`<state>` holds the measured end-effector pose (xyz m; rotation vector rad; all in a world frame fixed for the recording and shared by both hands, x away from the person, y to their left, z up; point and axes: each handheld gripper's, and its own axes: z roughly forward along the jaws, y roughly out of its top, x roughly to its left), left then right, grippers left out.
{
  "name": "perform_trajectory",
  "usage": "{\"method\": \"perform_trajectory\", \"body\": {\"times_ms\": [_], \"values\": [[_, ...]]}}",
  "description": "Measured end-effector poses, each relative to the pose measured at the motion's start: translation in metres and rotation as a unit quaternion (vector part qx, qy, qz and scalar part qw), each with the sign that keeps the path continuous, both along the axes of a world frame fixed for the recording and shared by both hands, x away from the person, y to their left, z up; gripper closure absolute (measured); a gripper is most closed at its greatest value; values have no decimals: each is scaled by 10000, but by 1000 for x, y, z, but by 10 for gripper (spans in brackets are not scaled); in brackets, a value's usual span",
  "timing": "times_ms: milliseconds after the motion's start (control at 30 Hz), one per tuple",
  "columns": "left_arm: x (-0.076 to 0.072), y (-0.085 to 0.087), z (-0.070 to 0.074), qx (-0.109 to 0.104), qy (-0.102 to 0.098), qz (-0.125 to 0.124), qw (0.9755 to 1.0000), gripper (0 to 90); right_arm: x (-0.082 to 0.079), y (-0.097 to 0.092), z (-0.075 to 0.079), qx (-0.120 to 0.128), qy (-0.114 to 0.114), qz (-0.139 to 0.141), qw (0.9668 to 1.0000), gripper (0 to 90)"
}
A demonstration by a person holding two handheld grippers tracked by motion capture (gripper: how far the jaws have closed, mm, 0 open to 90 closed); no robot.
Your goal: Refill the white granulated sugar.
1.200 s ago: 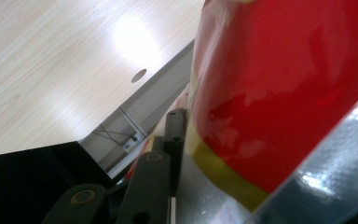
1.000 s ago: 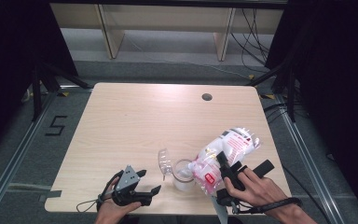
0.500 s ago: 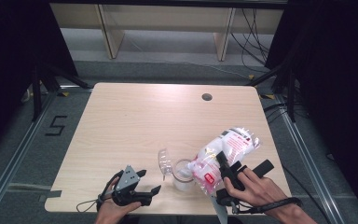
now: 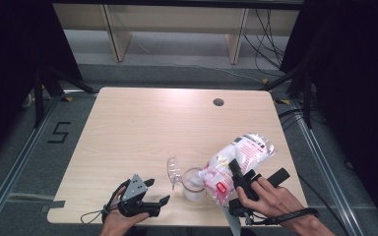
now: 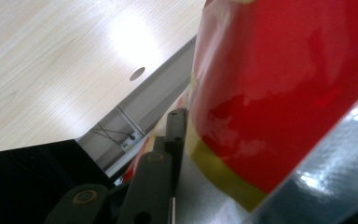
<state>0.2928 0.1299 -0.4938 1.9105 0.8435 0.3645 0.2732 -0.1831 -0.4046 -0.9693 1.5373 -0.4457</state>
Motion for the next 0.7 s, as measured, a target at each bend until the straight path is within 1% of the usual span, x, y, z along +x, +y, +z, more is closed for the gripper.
{"method": "perform_trajectory", "body": {"times_ms": [167, 200, 233, 267, 333, 367, 400, 500, 667, 700], "values": [[0, 0, 0, -7, -1, 2, 10000, 222, 0, 0, 0, 5, -6, 5, 10000, 782], [0, 0, 0, -8, -3, 3, 10000, 221, 0, 0, 0, 81, -10, -23, 10000, 782], [0, 0, 0, -11, -3, 2, 10000, 221, 0, 0, 0, 101, -6, 1, 9999, 782], [0, 0, 0, -7, -4, 2, 10000, 221, 0, 1, 1, 6, -2, 49, 10000, 783], [0, 0, 0, -3, -3, 2, 10000, 222, 0, 0, 2, 5, -27, 14, 10000, 783], [0, 0, 0, -6, -4, 0, 10000, 221, 0, 1, 2, -32, -28, 44, 10000, 784], [0, 0, 0, -32, -7, 9, 10000, 222, 0, 0, 2, 74, -31, 23, 10000, 784], [0, 0, 0, -25, -5, 9, 10000, 221, 0, 1, 2, -2, -34, 17, 10000, 785], [0, 0, 0, -15, -4, 4, 10000, 221, 0, 1, 2, 11, -39, 20, 10000, 786], [0, 0, 0, -17, -5, 4, 10000, 222, 0, 1, 2, -29, -42, 44, 10000, 786]]}}
